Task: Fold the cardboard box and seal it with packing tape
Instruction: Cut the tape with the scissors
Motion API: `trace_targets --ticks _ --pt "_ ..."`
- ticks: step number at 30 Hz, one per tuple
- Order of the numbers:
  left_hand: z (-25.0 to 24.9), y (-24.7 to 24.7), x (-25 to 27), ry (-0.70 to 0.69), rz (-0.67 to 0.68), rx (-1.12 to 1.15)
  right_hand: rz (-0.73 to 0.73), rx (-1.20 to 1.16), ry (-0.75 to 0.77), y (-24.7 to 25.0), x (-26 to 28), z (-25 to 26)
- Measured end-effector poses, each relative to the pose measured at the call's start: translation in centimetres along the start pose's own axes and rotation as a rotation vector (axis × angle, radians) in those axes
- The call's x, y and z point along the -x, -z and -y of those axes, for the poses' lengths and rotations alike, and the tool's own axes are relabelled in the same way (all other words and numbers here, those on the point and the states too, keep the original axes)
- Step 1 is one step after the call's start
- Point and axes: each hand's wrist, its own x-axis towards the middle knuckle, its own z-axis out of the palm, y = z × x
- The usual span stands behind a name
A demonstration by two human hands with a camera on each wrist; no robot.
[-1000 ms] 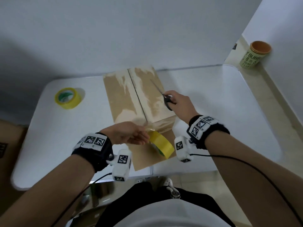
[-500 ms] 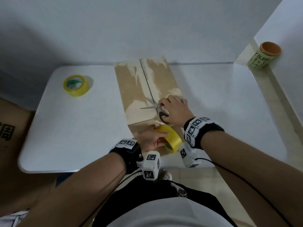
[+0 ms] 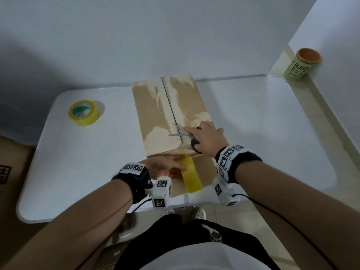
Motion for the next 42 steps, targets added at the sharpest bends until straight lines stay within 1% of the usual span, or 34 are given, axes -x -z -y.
trace_targets --ticks 6,9,12,15,17,20,22,27,31,34,35,37,39,42 --pt "0.2 1.6 -0.4 0.047 0.035 -0.152 0.022 -0.01 -0.031 -0.4 1.5 0.5" --pt "-0.9 2.0 0.0 0.053 0.029 -0.173 -0.015 -0.01 -0.077 -0.8 1.4 0.7" --pt "-2.7 3.0 0.6 0.031 0.043 -0.244 -0.052 -0.039 -0.125 -0.5 0.7 1.2" --pt "-3.0 3.4 1.0 0.046 0.055 -0.273 -0.052 -0.028 -0.121 -0.6 0.2 1.1" --pt "-2.2 3.4 0.6 0.02 0.001 -0.225 -0.061 -0.016 -0.116 -0.6 0.4 0.9" --pt "-0.5 3.4 -0.4 -0.04 -0.127 -0.069 -0.076 -0.065 -0.116 -0.3 0.4 0.9" --pt "0.5 3.4 -0.7 -0.052 -0.145 -0.026 -0.082 -0.076 -0.126 0.0 0.5 1.0" --pt "0.0 3.4 0.0 -0.034 -0.17 -0.085 -0.124 0.017 -0.151 0.0 0.6 1.2" --pt "-0.1 2.7 0.6 0.035 -0.185 -0.176 -0.107 -0.007 -0.161 0.1 0.8 1.5" --pt "0.3 2.4 0.5 0.031 -0.216 -0.134 -0.087 -0.064 -0.147 0.5 1.0 1.7" --pt "0.3 2.3 0.4 0.024 -0.224 -0.104 -0.074 -0.109 -0.129 0.6 1.2 1.6" --pt "0.5 2.1 0.3 0.008 -0.252 -0.077 0.005 -0.268 -0.105 1.4 1.2 1.1" --pt "0.7 1.6 0.5 -0.014 -0.299 -0.076 0.161 -0.44 -0.126 2.6 1.1 0.4" --pt "1.1 1.0 0.5 -0.035 -0.343 -0.039 0.429 -0.571 -0.153 3.9 1.4 -0.3"
